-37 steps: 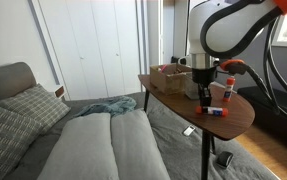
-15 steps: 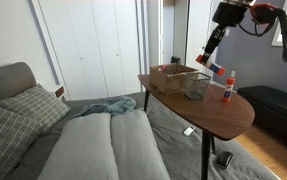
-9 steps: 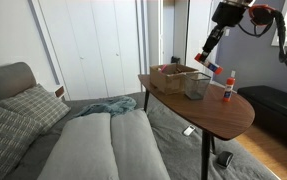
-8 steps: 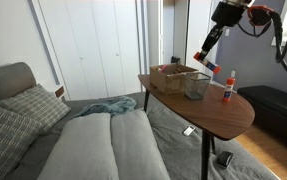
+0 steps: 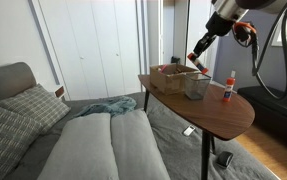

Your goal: Put a stick of glue in the penholder

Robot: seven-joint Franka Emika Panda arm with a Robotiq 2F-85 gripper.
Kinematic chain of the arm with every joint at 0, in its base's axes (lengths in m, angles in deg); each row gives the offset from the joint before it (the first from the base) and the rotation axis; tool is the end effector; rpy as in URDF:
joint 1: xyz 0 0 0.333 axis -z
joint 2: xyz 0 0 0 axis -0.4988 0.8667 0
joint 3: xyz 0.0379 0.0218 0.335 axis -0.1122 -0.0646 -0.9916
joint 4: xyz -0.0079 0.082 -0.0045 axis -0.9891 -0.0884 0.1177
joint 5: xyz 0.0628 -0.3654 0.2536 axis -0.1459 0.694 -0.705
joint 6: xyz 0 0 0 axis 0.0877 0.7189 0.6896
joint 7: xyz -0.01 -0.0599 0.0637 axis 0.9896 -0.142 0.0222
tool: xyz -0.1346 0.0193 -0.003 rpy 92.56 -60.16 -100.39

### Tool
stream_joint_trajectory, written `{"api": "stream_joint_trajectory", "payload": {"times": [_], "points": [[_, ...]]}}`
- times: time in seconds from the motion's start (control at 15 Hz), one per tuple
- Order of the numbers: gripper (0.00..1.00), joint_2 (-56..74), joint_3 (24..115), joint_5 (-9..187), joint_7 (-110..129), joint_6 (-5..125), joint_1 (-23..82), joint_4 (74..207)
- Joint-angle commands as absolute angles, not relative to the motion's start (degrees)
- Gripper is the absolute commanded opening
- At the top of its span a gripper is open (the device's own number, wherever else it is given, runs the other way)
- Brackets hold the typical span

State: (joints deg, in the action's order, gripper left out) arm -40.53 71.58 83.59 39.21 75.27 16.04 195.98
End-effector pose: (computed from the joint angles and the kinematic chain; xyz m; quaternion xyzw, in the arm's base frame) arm 0.4666 0.0616 0.4875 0.9173 0.2568 0.3043 0.0005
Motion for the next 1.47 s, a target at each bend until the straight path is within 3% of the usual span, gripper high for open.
{"api": "stream_joint_trajectory", "payload": {"times": [0.0,0.87,0.93,1.0,1.07,1.4], "points": [[0.08,-37.13,72.36,81.18,37.38,83.82,15.46,196.99],[0.08,-30.65,73.76,82.46,35.08,93.44,16.3,199.75],[0.21,-30.45,73.67,82.51,34.88,93.39,16.45,199.72],[0.55,-30.33,73.54,82.57,34.59,93.35,16.64,199.65],[0.56,-30.3,73.47,82.61,34.39,93.3,16.8,199.57],[0.89,-30.39,73.53,82.62,33.16,93.5,17.75,198.9]]}}
